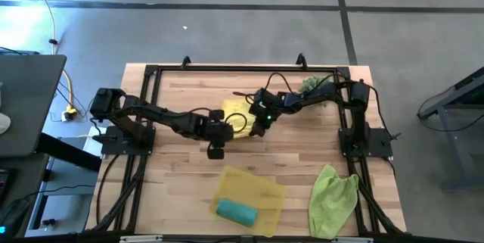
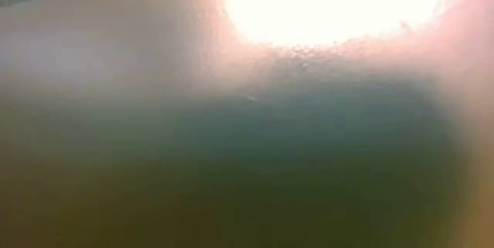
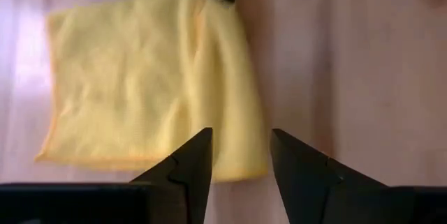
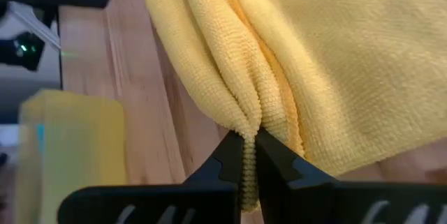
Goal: Roll microfiber towels into tight, uniform cylinder then place into a basket
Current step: Roll the yellow towel
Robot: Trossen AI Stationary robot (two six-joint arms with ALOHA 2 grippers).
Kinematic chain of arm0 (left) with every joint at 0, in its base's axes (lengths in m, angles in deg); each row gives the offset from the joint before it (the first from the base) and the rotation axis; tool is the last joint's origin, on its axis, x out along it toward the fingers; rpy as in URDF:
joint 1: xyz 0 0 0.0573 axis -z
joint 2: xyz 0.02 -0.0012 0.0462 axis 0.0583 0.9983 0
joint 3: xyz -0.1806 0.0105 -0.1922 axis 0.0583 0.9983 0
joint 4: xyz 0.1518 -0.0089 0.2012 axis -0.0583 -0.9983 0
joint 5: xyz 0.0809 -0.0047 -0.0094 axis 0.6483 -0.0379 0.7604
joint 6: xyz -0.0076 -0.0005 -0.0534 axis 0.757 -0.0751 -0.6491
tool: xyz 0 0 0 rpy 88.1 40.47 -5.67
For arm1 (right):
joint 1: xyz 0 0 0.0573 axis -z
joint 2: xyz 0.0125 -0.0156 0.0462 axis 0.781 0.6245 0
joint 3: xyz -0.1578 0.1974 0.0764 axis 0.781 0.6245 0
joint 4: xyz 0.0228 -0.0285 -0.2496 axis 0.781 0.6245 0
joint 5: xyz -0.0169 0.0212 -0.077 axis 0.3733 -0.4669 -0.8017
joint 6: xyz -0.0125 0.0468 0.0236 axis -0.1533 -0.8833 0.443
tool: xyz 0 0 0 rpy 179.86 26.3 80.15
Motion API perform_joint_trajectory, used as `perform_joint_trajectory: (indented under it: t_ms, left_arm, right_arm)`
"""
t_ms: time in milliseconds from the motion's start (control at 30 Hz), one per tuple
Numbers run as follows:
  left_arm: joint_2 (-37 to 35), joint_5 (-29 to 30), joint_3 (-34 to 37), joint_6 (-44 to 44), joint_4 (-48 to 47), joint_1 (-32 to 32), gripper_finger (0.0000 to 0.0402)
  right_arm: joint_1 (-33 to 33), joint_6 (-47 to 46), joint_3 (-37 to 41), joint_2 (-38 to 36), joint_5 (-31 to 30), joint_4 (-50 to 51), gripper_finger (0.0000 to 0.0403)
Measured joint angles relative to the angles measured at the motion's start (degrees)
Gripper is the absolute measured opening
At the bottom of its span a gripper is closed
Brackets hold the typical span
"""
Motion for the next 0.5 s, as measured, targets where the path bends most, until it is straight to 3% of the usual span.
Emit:
perform_joint_trajectory:
  t_ms: [100,333,500]
  left_arm:
    - [0.78,2.18,0.04,0.02,0.5,0.08,0.0132]
    - [4.63,-0.03,0.03,1.68,0.96,-0.13,0.0132]
    - [7.26,3.53,0.08,2.58,2.43,-0.79,0.0132]
  right_arm:
    - [1.04,-1.15,-0.1,-0.08,0.53,0.96,0.0005]
    - [1.95,-2.17,-0.12,-0.11,0.51,1.15,0.0016]
    - [1.93,-1.89,-0.12,-0.11,0.49,1.05,0.0018]
